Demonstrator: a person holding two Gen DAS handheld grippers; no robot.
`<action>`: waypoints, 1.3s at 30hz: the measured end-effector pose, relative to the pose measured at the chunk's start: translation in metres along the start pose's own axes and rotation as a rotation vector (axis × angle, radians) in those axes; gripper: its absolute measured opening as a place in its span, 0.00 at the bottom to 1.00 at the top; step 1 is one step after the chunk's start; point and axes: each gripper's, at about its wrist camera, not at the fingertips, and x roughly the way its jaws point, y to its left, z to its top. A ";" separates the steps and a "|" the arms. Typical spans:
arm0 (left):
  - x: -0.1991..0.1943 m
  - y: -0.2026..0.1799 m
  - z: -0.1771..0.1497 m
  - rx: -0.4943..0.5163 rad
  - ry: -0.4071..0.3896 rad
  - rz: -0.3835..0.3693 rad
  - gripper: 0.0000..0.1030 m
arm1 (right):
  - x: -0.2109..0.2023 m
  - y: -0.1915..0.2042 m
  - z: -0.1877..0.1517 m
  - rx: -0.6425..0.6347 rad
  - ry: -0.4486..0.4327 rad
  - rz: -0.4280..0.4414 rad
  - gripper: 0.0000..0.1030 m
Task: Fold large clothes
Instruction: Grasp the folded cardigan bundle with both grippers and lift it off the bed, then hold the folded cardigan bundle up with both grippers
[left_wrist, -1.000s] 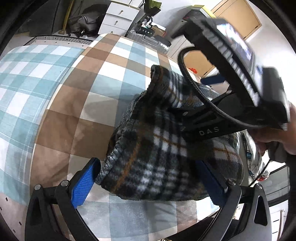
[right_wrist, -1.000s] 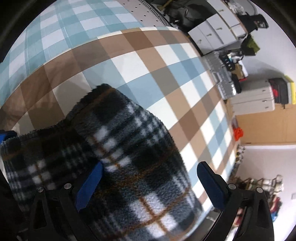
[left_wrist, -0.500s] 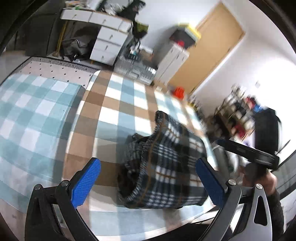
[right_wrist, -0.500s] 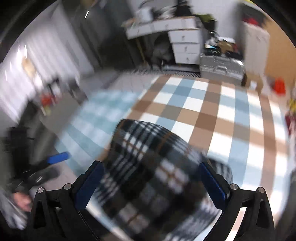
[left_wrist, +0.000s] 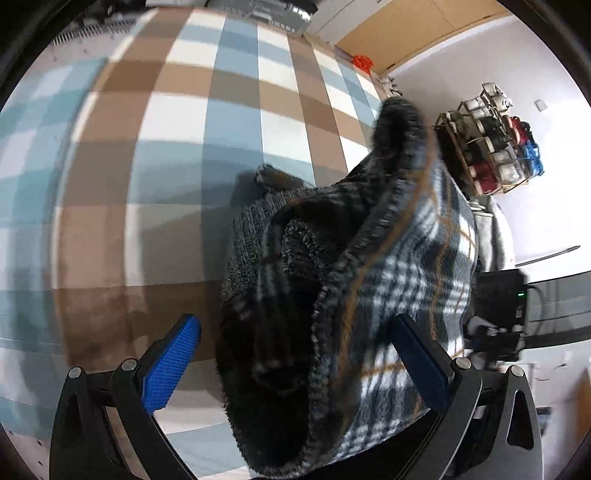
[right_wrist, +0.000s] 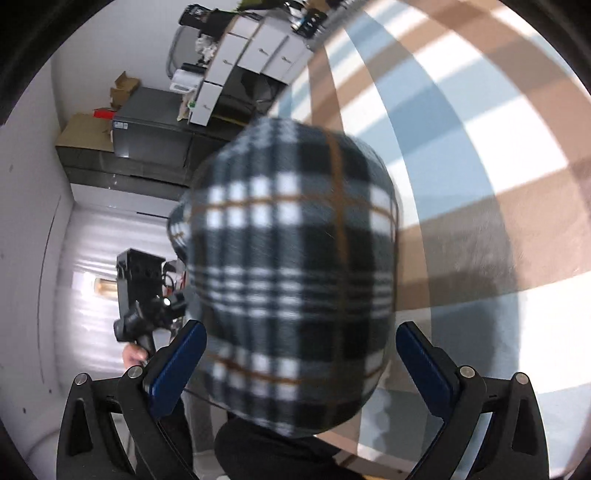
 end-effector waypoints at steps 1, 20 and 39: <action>0.005 0.004 0.001 -0.012 0.016 -0.005 0.97 | 0.004 -0.002 0.000 0.005 0.008 0.006 1.00; 0.031 0.005 -0.023 -0.042 0.121 -0.211 0.90 | 0.019 -0.016 0.003 0.008 -0.050 0.172 1.00; 0.006 -0.038 -0.012 0.072 0.056 -0.229 0.69 | -0.018 -0.025 -0.026 -0.074 -0.135 0.258 0.80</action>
